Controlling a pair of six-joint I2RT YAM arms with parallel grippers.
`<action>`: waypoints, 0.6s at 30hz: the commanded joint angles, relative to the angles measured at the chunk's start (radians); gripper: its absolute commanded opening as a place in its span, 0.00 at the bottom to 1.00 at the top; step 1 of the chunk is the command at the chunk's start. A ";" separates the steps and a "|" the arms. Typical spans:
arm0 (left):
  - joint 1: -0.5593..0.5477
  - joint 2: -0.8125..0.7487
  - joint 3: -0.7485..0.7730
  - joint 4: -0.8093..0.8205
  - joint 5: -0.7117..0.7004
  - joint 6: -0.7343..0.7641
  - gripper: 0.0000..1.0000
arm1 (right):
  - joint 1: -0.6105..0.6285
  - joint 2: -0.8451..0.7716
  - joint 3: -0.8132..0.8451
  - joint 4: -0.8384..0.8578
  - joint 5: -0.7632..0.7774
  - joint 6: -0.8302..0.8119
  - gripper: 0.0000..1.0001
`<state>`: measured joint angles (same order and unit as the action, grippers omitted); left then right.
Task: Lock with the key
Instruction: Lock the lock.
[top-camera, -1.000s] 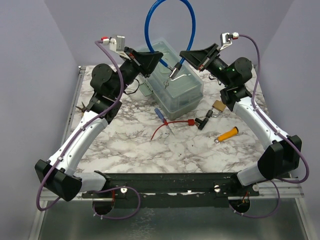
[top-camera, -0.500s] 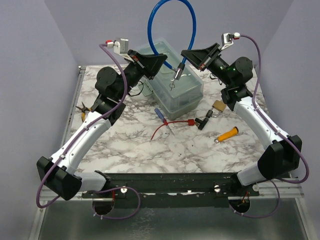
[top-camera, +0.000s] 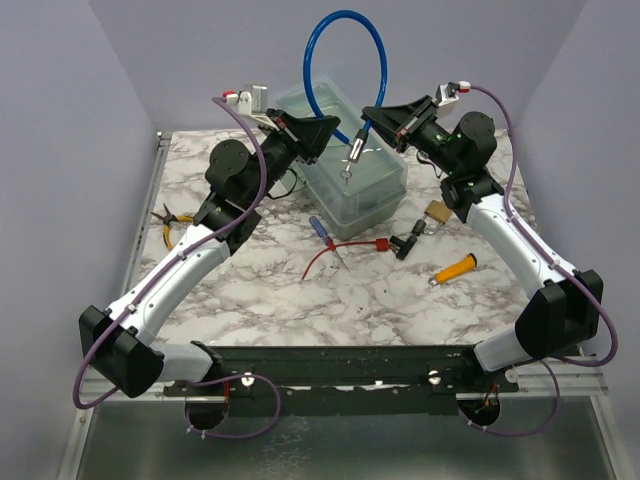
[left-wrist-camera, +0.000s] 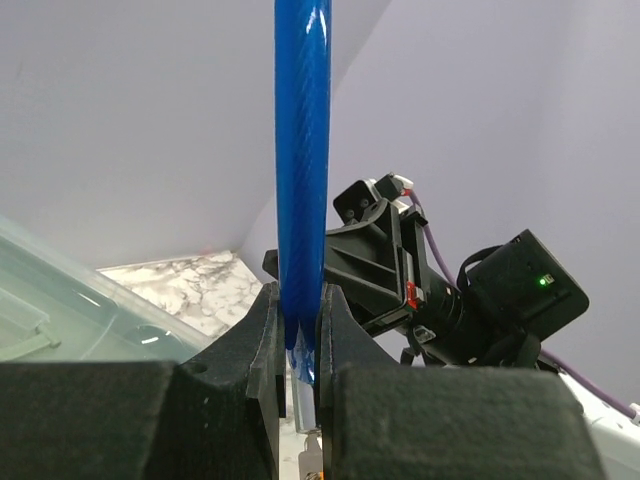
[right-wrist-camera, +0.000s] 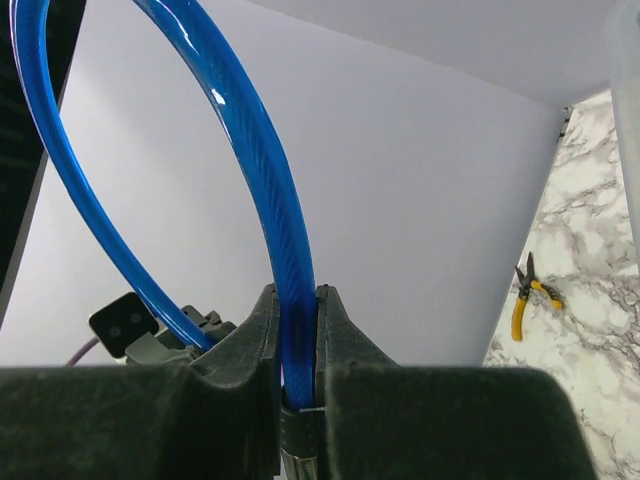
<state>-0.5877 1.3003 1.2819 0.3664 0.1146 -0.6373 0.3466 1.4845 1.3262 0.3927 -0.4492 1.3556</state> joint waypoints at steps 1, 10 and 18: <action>-0.033 0.008 -0.026 0.045 0.093 -0.051 0.00 | 0.009 -0.016 -0.001 0.000 0.037 0.060 0.00; -0.026 0.010 -0.075 0.020 0.199 -0.031 0.13 | 0.005 -0.041 -0.024 0.189 -0.036 -0.040 0.00; 0.005 -0.012 -0.011 -0.055 0.291 0.147 0.21 | -0.022 -0.085 -0.079 0.324 -0.121 -0.148 0.00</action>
<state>-0.5850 1.2964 1.2293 0.3992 0.2428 -0.5945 0.3244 1.4609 1.2503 0.5541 -0.5137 1.2453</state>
